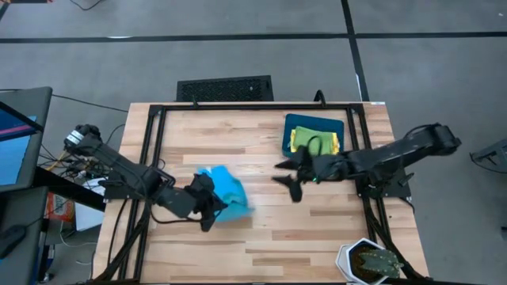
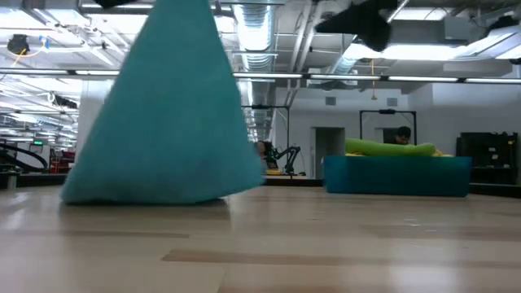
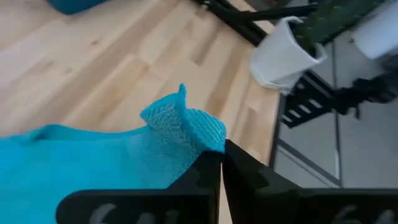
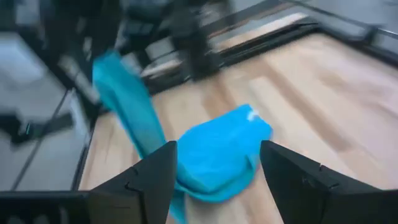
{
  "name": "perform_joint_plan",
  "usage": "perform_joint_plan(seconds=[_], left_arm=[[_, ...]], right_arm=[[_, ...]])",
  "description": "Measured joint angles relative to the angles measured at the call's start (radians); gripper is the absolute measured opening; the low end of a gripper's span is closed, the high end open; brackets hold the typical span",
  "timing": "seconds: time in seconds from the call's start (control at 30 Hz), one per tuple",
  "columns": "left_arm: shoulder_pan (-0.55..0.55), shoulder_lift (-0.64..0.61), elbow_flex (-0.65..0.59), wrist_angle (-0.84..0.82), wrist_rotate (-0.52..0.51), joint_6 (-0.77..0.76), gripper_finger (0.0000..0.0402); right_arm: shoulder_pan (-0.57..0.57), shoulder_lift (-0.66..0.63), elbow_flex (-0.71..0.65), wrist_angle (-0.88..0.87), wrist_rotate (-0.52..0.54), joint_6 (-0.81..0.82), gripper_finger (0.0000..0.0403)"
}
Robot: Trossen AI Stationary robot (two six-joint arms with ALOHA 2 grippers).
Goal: Fold microfiber towels
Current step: Fold the blue microfiber cloth
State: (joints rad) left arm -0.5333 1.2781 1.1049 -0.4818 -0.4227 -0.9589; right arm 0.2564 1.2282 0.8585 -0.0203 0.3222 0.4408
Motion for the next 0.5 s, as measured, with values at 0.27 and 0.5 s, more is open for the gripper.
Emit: perform_joint_plan(seconds=[0.27, 0.5], left_arm=[[-0.065, 0.0, 0.01, -0.074, 0.069, -0.114, 0.0], [-0.113, 0.0, 0.01, -0.186, 0.079, -0.234, 0.0]], right_arm=[[0.014, 0.278, 0.0, 0.217, -0.201, -0.11, 0.0255], [0.035, 0.482, 0.0, 0.354, -0.243, -0.125, 0.0255]])
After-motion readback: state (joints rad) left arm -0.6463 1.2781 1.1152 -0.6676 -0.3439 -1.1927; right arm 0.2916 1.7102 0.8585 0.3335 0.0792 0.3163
